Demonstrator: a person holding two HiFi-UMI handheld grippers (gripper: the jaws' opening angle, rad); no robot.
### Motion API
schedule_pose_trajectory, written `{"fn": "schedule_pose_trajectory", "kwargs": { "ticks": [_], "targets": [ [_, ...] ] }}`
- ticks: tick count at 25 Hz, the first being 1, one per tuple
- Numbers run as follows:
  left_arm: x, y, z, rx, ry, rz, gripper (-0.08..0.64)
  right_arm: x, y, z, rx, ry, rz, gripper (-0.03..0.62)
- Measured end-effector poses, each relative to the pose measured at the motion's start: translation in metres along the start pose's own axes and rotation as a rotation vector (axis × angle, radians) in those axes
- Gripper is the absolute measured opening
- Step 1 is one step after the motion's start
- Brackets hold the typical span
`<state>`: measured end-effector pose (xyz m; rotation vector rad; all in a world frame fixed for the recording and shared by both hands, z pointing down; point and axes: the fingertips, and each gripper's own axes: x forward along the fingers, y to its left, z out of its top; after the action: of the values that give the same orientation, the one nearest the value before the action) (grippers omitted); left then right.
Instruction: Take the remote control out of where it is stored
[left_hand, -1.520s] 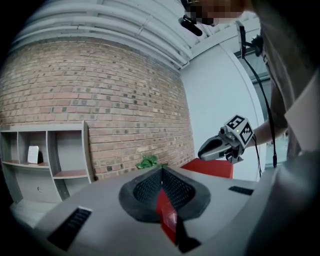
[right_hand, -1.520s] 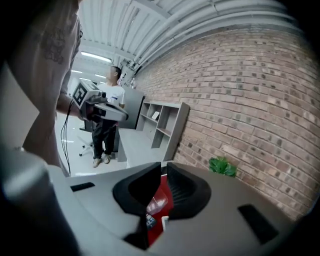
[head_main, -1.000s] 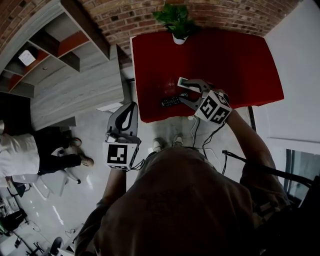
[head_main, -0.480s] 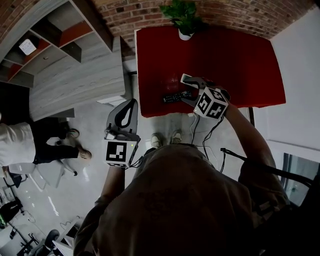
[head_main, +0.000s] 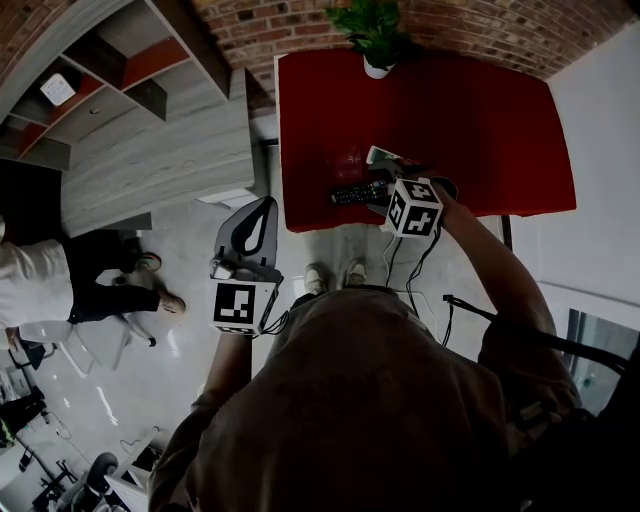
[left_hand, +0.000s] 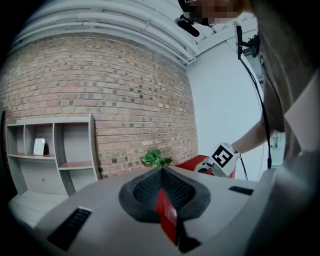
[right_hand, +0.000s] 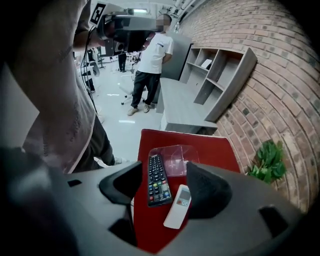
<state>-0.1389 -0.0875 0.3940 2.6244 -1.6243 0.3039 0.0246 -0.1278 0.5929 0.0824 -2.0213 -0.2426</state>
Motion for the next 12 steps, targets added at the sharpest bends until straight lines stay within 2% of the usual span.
{"fn": "schedule_pose_trajectory", "kwargs": {
  "ticks": [5, 12],
  "targets": [
    [0.001, -0.008, 0.012, -0.009, -0.052, -0.025, 0.009, 0.024, 0.017, -0.020, -0.075, 0.094, 0.050, 0.264],
    [0.002, -0.008, 0.015, -0.010, -0.052, -0.030, 0.009, 0.046, 0.024, -0.039, -0.162, 0.184, 0.075, 0.267]
  ]
}}
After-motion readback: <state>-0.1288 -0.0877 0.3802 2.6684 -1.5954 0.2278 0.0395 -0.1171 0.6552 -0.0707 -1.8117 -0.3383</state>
